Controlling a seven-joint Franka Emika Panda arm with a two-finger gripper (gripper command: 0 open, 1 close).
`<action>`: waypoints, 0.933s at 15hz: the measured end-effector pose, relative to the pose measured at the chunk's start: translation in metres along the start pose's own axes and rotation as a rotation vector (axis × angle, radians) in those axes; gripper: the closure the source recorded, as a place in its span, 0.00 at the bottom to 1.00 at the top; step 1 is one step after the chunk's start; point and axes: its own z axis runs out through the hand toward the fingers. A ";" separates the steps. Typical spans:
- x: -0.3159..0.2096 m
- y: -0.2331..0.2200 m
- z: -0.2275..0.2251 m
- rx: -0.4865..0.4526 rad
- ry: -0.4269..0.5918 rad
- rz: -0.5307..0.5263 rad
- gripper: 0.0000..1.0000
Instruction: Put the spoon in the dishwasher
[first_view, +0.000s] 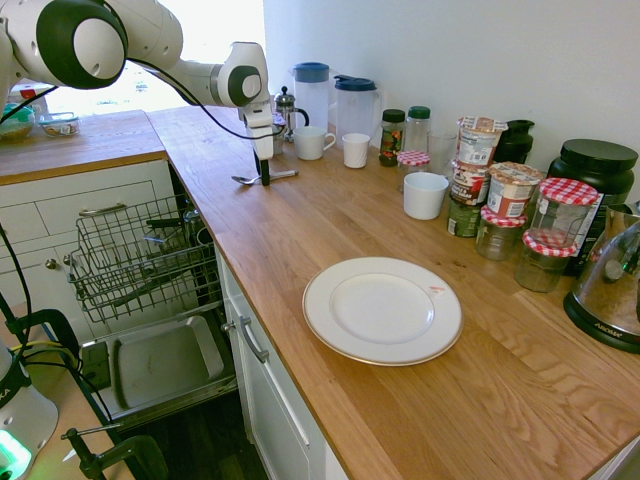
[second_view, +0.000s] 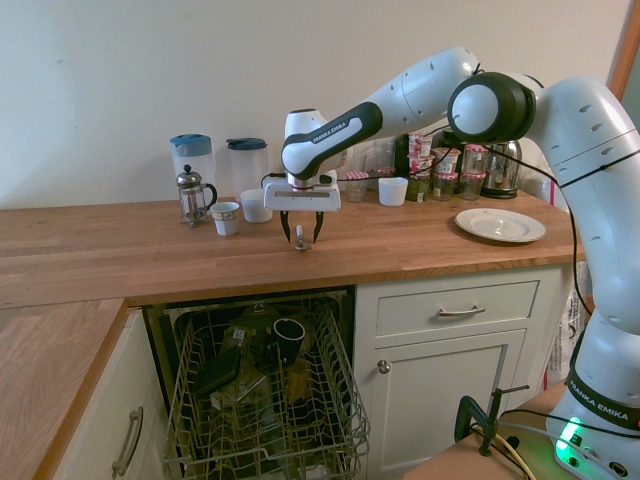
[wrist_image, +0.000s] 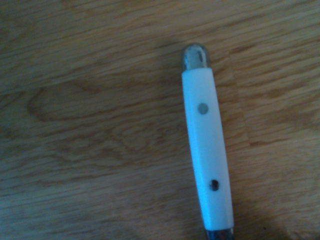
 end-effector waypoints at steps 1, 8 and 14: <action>0.000 0.000 0.000 -0.004 0.000 -0.002 1.00; 0.000 0.003 0.001 -0.030 -0.001 -0.008 1.00; -0.001 0.003 -0.002 -0.028 -0.021 0.000 1.00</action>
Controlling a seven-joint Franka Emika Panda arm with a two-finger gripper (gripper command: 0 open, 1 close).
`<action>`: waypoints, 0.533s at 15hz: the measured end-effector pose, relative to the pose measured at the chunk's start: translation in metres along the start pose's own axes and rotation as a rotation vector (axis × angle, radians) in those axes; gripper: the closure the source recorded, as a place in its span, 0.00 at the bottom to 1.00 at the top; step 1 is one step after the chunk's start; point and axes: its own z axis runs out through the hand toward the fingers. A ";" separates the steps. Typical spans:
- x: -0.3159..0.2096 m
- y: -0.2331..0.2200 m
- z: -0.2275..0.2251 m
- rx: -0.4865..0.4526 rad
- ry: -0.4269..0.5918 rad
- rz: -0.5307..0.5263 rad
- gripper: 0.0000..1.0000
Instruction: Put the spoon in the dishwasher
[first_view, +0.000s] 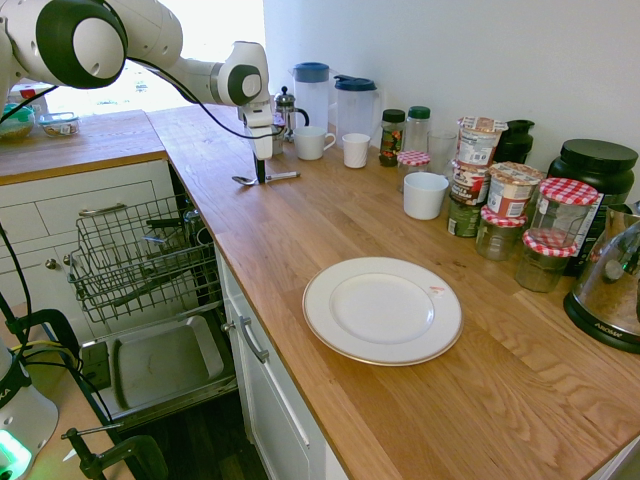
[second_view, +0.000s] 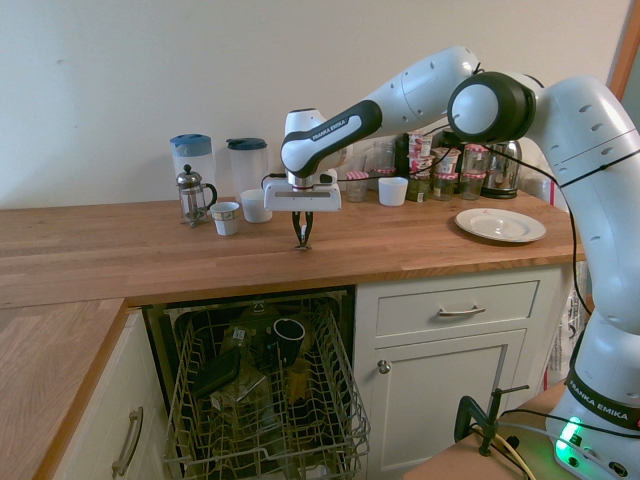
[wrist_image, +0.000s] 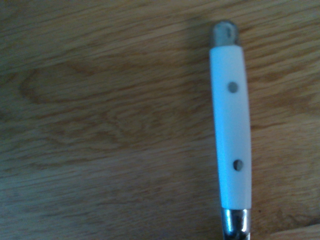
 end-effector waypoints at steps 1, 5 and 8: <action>0.000 0.001 -0.001 -0.001 -0.003 0.002 1.00; -0.011 0.026 -0.049 0.028 -0.002 -0.013 1.00; -0.045 0.068 -0.105 0.065 0.005 -0.037 1.00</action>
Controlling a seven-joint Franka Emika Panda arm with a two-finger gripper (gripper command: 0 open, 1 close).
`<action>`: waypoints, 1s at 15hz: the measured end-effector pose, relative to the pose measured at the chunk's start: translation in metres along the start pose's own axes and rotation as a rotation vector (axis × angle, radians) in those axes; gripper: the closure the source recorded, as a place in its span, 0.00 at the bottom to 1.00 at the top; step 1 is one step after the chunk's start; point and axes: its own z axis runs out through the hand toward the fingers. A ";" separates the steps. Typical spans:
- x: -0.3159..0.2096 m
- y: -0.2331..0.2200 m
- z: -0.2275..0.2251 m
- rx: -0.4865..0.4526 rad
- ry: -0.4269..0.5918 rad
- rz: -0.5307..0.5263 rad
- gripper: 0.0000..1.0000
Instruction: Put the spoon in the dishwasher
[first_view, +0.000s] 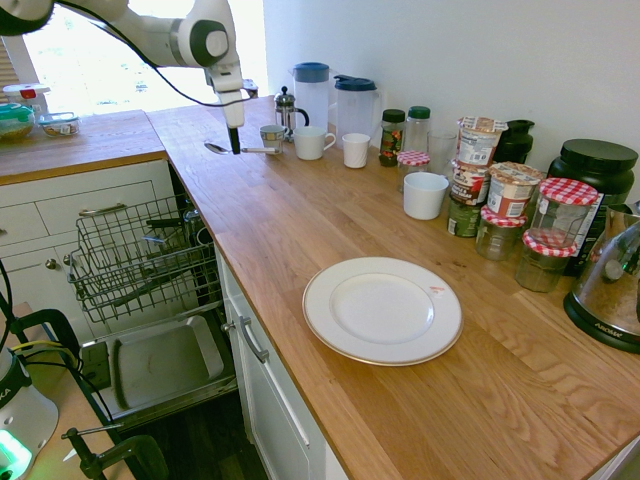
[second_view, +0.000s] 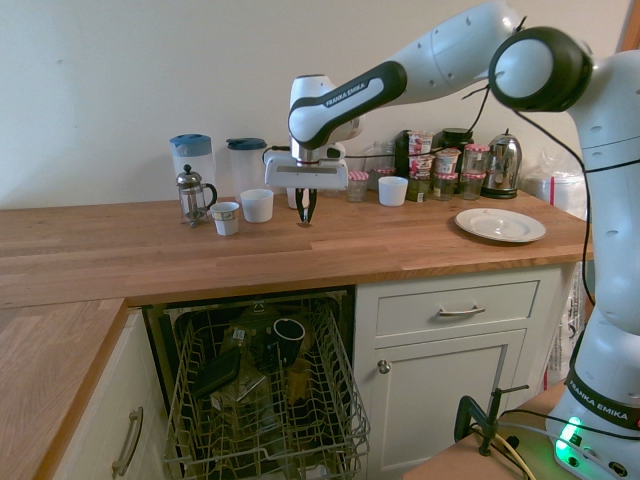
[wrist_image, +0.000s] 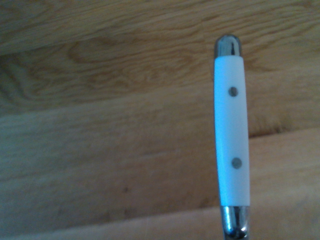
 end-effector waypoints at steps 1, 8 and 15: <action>-0.019 0.016 -0.011 0.003 0.006 -0.011 1.00; -0.149 0.155 0.011 0.007 0.030 -0.054 1.00; -0.192 0.299 0.104 -0.011 0.010 -0.125 1.00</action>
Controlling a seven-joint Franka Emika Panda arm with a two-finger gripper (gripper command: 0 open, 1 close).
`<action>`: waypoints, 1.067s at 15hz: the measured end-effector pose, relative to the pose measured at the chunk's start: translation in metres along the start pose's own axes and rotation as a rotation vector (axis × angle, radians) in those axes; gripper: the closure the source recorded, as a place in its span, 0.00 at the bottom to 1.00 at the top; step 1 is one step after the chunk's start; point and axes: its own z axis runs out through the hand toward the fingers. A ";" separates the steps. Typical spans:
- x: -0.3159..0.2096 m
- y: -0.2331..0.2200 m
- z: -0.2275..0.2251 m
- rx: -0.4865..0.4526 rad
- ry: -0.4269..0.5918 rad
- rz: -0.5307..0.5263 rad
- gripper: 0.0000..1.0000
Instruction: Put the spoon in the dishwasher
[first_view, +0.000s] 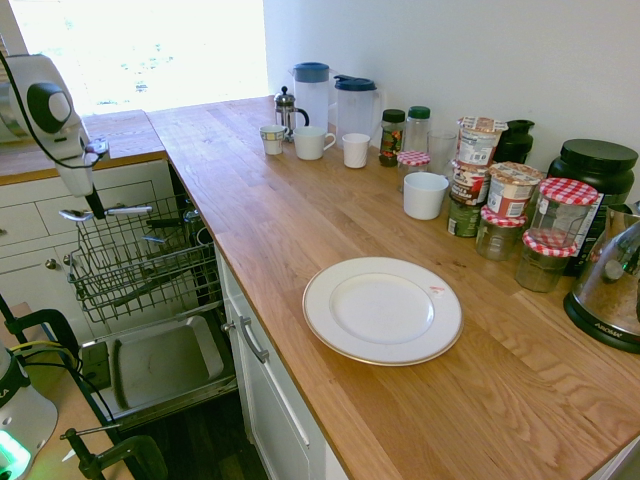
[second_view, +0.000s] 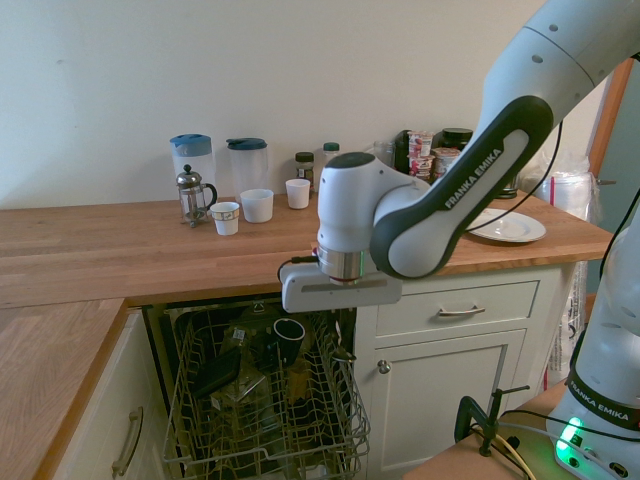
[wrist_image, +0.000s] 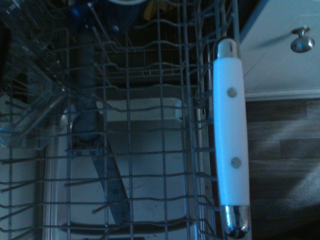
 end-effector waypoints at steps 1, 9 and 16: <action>0.001 0.000 0.009 0.002 -0.015 0.003 1.00; 0.024 -0.057 0.099 -0.073 -0.062 0.019 1.00; 0.024 -0.092 0.151 -0.159 -0.107 0.009 0.00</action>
